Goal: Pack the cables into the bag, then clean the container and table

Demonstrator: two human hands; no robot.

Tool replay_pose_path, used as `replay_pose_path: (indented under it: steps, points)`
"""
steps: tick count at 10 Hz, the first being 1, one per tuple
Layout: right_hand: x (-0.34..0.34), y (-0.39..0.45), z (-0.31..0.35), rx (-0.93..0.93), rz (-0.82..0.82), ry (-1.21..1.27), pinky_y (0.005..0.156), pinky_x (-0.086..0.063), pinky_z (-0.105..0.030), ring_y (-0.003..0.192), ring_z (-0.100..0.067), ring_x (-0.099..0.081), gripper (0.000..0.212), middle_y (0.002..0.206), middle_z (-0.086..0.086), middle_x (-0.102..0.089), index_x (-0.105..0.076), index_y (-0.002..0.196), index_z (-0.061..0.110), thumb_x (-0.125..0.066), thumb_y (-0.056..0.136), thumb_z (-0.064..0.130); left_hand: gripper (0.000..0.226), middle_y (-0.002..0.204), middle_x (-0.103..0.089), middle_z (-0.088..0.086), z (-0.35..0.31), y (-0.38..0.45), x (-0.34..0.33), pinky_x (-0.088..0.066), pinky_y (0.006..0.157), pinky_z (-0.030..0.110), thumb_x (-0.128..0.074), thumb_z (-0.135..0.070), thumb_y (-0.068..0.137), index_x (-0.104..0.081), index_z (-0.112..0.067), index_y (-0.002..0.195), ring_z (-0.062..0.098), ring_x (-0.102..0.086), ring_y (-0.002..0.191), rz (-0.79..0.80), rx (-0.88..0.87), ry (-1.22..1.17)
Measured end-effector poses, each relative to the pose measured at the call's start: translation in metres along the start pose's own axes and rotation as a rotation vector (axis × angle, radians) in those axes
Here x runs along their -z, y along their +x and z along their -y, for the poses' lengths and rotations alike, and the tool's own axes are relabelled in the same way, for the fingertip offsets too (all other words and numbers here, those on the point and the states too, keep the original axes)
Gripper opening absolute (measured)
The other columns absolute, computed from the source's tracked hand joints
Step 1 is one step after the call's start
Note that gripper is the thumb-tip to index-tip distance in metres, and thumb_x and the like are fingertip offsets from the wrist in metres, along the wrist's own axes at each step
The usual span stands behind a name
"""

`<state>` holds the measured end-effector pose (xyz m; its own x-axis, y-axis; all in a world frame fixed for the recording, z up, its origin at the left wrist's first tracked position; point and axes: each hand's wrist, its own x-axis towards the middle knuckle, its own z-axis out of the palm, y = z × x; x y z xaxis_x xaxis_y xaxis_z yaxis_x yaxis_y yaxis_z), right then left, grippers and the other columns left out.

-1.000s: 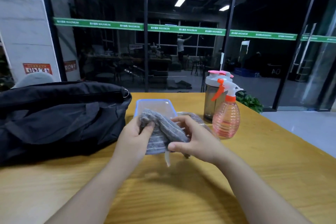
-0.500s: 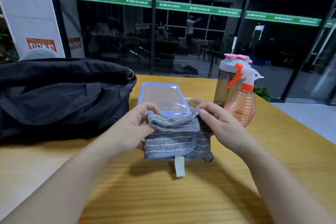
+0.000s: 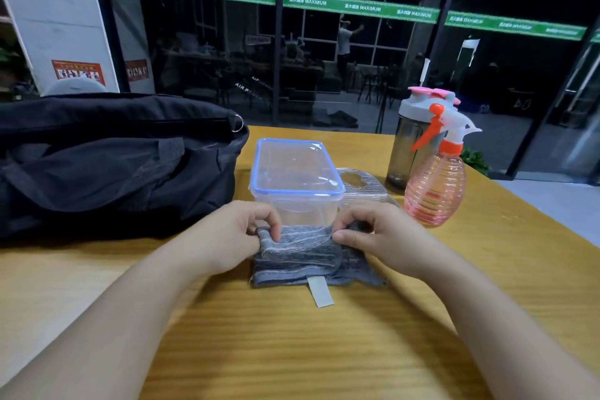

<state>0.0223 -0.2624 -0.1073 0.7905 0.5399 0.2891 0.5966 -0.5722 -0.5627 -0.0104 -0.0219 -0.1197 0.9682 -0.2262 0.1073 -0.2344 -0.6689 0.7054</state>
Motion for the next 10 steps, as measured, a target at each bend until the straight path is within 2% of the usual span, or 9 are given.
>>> replay_pose_path:
  steps: [1, 2, 3, 4, 5, 6, 8, 9, 10]
  points:
    - [0.002, -0.001, 0.008, 0.029, 0.036, 0.037, 0.071, -0.037, -0.006, 0.08, 0.009, -0.054, 0.01, 0.098, 0.011, -0.061, -0.067, 0.074, 0.024, -0.071, 0.083, 0.021, 0.041, 0.092, -0.069, -0.001, 0.001, -0.004, 0.005, -0.049, 0.085, 0.045, -0.044, 0.004, 0.068, -0.06, -0.033, 0.073, 0.029, -0.062, 0.088, 0.003, 0.009, 0.107]
    - [0.0, -0.001, 0.009, -0.044, 0.173, -0.048, 0.072, -0.038, -0.004, 0.082, 0.011, -0.054, 0.013, 0.101, 0.017, -0.062, -0.071, 0.074, 0.024, -0.07, 0.082, 0.035, 0.039, 0.099, -0.068, 0.0, 0.001, -0.006, 0.006, -0.049, 0.088, 0.046, -0.045, -0.003, 0.073, -0.061, -0.038, 0.077, 0.025, -0.062, 0.094, 0.081, 0.051, 0.224]
    - [-0.003, 0.0, 0.004, -0.096, 0.174, -0.096, 0.072, -0.037, -0.002, 0.089, 0.009, -0.055, 0.022, 0.102, 0.02, -0.063, -0.076, 0.083, 0.018, -0.067, 0.085, 0.038, 0.039, 0.113, -0.06, -0.016, -0.003, -0.007, 0.005, -0.043, 0.097, 0.034, -0.046, -0.005, 0.078, -0.067, -0.038, 0.075, 0.009, -0.057, 0.104, 0.085, 0.082, 0.226]
    - [-0.007, 0.0, 0.003, -0.107, 0.111, -0.072, 0.072, -0.04, -0.007, 0.086, 0.004, -0.057, 0.023, 0.097, 0.018, -0.065, -0.075, 0.078, 0.014, -0.067, 0.086, 0.034, 0.037, 0.111, -0.053, -0.029, -0.013, -0.009, 0.003, -0.037, 0.094, 0.018, -0.047, -0.005, 0.08, -0.071, -0.033, 0.073, -0.006, -0.049, 0.105, 0.044, 0.038, 0.177]
    - [-0.014, 0.0, -0.002, -0.128, 0.06, -0.03, 0.079, -0.048, -0.023, 0.084, -0.001, -0.061, 0.019, 0.089, 0.015, -0.067, -0.069, 0.069, 0.024, -0.067, 0.085, 0.034, 0.025, 0.106, -0.058, -0.026, -0.016, -0.01, -0.004, -0.04, 0.093, 0.018, -0.054, -0.02, 0.084, -0.069, -0.039, 0.089, -0.006, -0.051, 0.101, 0.05, -0.036, 0.214]
    - [-0.018, -0.002, -0.004, -0.128, 0.004, -0.024, 0.075, -0.047, -0.02, 0.082, 0.0, -0.059, 0.01, 0.084, 0.013, -0.067, -0.062, 0.078, 0.034, -0.069, 0.084, 0.031, 0.024, 0.106, -0.054, -0.026, -0.015, -0.005, -0.01, -0.039, 0.094, 0.021, -0.053, -0.036, 0.09, -0.061, -0.04, 0.112, -0.003, -0.047, 0.102, 0.086, -0.101, 0.409]
    - [-0.023, -0.008, -0.008, -0.031, 0.033, -0.092, 0.09, -0.032, -0.001, 0.104, 0.019, -0.047, 0.023, 0.109, 0.034, -0.055, -0.064, 0.113, 0.033, -0.058, 0.091, 0.029, 0.039, 0.11, -0.057, -0.023, 0.007, -0.011, -0.009, -0.035, 0.093, 0.02, -0.031, -0.048, 0.092, -0.059, -0.035, 0.116, -0.004, -0.048, 0.103, 0.005, -0.427, 0.64]
    - [-0.042, -0.015, -0.017, 0.051, 0.007, -0.173, 0.098, -0.016, 0.006, 0.118, 0.028, -0.03, 0.041, 0.122, 0.044, -0.034, -0.048, 0.129, 0.04, -0.036, 0.093, 0.054, 0.045, 0.133, -0.048, -0.021, 0.037, -0.018, -0.014, -0.027, 0.1, 0.027, -0.015, -0.05, 0.098, -0.043, -0.037, 0.131, 0.002, -0.041, 0.123, -0.076, -0.481, 0.743]
    - [-0.055, -0.014, -0.019, 0.054, 0.001, -0.338, 0.103, -0.019, -0.006, 0.134, -0.001, -0.032, 0.054, 0.147, 0.018, -0.037, -0.02, 0.148, 0.029, -0.008, 0.1, 0.05, 0.046, 0.154, -0.018, -0.01, 0.074, -0.012, -0.036, -0.008, 0.11, 0.037, -0.01, -0.039, 0.099, -0.026, -0.031, 0.142, 0.011, -0.014, 0.142, -0.121, -0.529, 0.805]
